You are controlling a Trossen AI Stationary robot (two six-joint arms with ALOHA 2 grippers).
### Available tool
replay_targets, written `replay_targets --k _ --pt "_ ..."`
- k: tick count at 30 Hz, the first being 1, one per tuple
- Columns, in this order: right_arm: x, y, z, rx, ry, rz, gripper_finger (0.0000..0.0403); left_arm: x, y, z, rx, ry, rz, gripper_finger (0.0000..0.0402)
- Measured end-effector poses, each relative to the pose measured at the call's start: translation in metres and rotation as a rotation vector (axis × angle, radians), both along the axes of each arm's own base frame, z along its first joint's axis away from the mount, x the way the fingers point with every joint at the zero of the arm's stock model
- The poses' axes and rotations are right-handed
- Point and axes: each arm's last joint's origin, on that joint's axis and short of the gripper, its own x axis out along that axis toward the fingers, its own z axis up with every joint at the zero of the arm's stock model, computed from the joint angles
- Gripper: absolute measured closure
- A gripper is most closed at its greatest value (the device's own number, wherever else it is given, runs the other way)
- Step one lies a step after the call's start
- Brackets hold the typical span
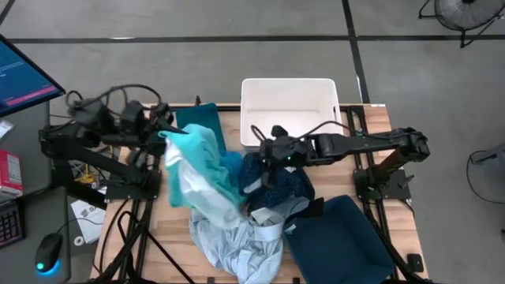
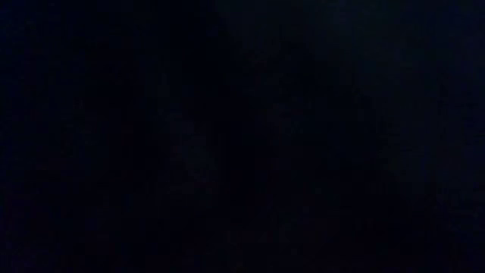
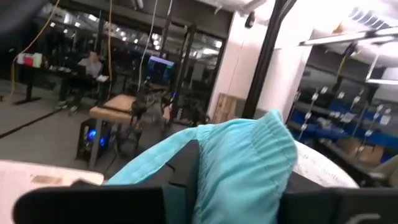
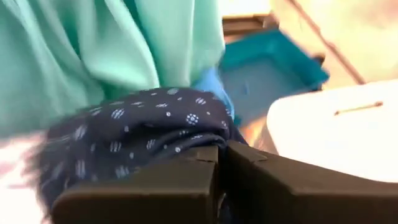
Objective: Pick & Place Cloths
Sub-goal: Put the light blue shorts into the dark blue bin
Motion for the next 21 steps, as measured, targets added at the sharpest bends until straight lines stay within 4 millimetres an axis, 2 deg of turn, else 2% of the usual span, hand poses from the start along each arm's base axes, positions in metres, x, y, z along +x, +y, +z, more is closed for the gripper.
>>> replay_targets --k 6,11,18,21 --pt "-0.010 0.015 -0.019 0.023 0.195 0.032 0.0395 -0.019 0.003 0.006 -0.003 -0.057 0.003 0.0335" --pt "-0.018 0.019 -0.018 0.002 0.247 0.059 0.0338 -0.018 0.003 0.006 0.047 -0.061 0.019 0.0389" --pt "-0.051 0.013 0.024 -0.017 0.122 0.106 0.0199 -0.008 0.002 0.005 0.060 -0.055 0.025 0.0399" --pt "-0.067 0.009 0.052 -0.002 -0.044 0.105 0.0136 -0.004 0.001 0.007 0.084 -0.081 0.033 0.0399"
